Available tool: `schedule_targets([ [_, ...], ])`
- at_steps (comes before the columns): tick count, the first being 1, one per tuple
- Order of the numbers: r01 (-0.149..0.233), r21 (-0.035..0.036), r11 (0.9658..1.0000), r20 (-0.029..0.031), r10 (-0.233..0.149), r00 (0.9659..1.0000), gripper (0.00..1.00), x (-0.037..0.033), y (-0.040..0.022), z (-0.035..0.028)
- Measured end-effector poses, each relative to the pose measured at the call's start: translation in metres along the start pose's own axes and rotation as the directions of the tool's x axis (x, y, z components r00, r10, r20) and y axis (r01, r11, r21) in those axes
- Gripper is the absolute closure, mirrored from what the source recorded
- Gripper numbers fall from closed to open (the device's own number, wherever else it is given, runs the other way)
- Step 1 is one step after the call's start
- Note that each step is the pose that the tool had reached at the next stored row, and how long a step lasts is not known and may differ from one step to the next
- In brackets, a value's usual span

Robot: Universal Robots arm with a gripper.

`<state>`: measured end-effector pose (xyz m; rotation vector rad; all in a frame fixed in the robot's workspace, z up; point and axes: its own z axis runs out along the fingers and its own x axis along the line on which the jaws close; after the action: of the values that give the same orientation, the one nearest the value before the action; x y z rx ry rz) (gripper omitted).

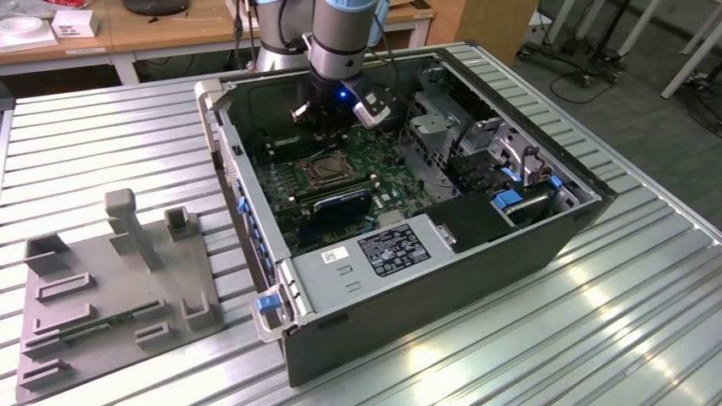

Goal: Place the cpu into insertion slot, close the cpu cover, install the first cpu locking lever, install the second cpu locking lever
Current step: 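Install the first cpu locking lever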

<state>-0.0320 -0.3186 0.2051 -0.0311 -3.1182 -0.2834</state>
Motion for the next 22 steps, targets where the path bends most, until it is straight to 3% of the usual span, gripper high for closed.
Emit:
schedule_targets([
  [3,-0.001,-0.0001,1.0,-0.0064,0.001,1.0,0.89,0.0,0.0,0.0001],
  [10,-0.038,-0.0006,0.9993,0.0002,0.038,0.9993,0.89,0.0,0.0005,-0.0003],
  [14,-0.054,-0.0006,0.9985,0.003,0.054,0.9985,0.89,0.0,0.0012,-0.0035],
  [22,-0.068,-0.0005,0.9977,0.0034,0.068,0.9977,0.89,0.0001,0.0026,-0.0108],
])
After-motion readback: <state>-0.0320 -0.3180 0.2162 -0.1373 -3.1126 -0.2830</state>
